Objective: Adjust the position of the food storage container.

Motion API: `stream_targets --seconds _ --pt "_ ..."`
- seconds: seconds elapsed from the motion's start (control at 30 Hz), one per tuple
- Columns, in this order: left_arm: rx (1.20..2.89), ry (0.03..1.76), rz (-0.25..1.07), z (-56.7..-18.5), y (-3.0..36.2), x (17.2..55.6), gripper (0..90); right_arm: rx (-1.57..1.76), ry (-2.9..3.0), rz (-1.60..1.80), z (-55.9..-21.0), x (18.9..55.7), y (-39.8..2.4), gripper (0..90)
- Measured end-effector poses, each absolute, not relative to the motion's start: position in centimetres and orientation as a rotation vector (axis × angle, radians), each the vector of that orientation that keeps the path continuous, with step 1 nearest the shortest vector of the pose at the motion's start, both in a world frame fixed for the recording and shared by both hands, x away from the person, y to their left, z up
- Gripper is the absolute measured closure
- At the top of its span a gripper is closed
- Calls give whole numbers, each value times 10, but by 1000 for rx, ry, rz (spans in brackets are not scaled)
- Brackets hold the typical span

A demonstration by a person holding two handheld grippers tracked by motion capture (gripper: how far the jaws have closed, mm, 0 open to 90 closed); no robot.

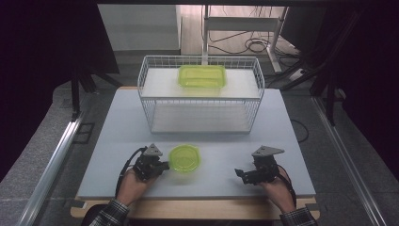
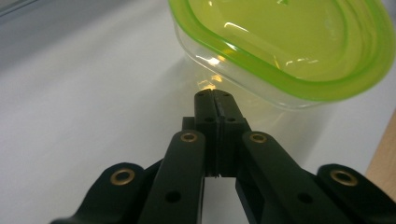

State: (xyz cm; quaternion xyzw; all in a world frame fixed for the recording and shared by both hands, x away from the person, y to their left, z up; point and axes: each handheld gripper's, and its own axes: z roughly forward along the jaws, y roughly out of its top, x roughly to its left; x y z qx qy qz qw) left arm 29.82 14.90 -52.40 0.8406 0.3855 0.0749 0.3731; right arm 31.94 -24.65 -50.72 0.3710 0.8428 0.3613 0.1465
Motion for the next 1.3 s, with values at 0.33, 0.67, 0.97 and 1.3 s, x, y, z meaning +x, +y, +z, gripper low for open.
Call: stream_targets --seconds 0.33,0.67,0.97,1.3 --pt "2178 925 198 -525 121 305 900 1071 2438 1041 -509 319 -243 43" --pt "2124 972 320 -518 142 291 473 1074 2429 1074 -507 319 -245 43" --pt "2101 958 342 -516 155 279 45 1073 2420 1088 -506 318 -245 43" --pt "2127 942 420 -520 163 262 23 1069 2432 1093 -508 318 -244 43"
